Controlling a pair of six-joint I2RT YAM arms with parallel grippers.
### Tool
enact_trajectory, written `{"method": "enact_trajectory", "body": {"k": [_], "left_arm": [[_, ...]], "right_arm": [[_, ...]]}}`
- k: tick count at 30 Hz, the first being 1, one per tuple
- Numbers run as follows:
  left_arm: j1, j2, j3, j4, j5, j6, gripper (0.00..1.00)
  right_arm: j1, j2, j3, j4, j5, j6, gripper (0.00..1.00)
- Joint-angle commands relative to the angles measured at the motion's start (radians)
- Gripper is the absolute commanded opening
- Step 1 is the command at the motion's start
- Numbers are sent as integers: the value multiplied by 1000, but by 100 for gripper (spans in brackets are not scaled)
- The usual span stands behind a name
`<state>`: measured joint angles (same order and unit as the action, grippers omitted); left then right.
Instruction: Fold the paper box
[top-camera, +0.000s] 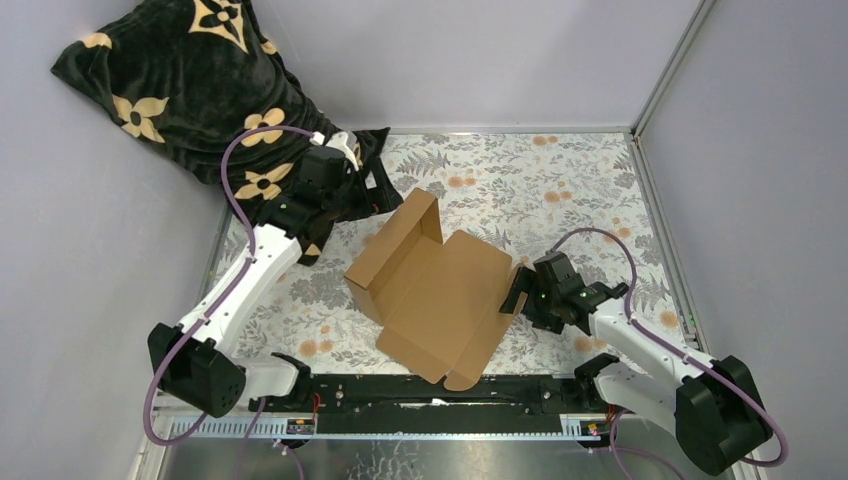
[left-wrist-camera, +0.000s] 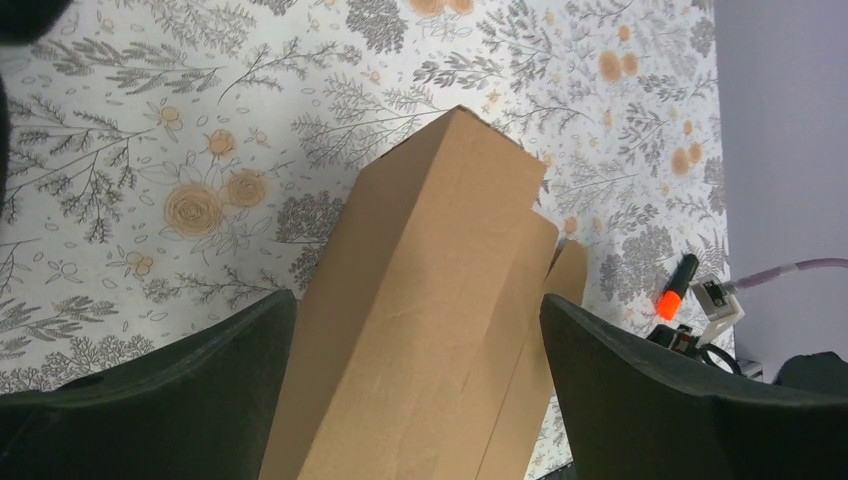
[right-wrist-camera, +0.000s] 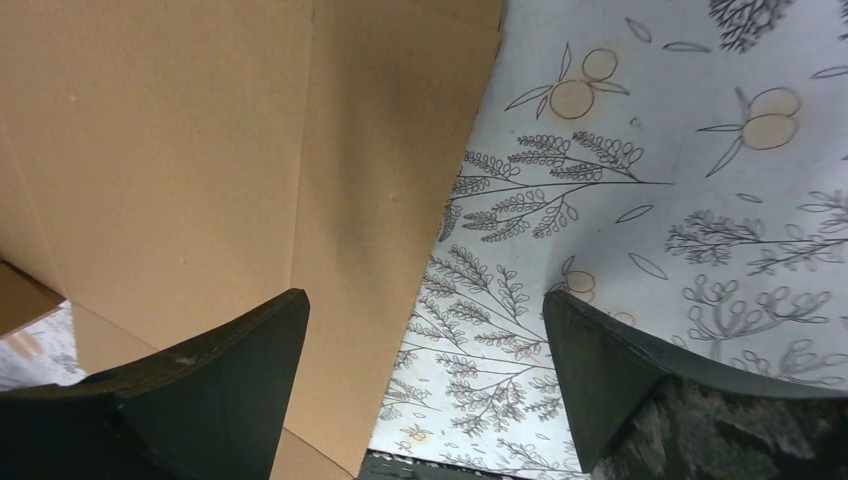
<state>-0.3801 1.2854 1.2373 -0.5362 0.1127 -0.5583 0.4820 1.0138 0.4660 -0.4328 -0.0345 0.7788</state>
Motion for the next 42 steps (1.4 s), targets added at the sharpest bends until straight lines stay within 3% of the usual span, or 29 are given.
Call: {"method": "enact_trajectory", "body": {"k": [1, 19, 26, 33, 37, 42], "left_arm": [[0, 19, -29, 2, -16, -6, 99], [16, 167, -122, 108, -36, 14, 99], [28, 217, -173, 153, -15, 16, 99], [45, 241, -204, 180, 3, 20, 99], [57, 244, -205, 181, 5, 27, 99], [72, 247, -209, 182, 14, 34, 99]], "right_arm": [[-6, -47, -48, 118, -41, 82, 93], [-5, -3, -200, 335, -56, 198, 69], [-5, -38, -225, 397, -73, 203, 44], [-6, -143, -227, 423, -72, 177, 26], [-5, -197, -199, 423, -68, 151, 5], [-5, -218, -108, 381, -54, 88, 0]]}}
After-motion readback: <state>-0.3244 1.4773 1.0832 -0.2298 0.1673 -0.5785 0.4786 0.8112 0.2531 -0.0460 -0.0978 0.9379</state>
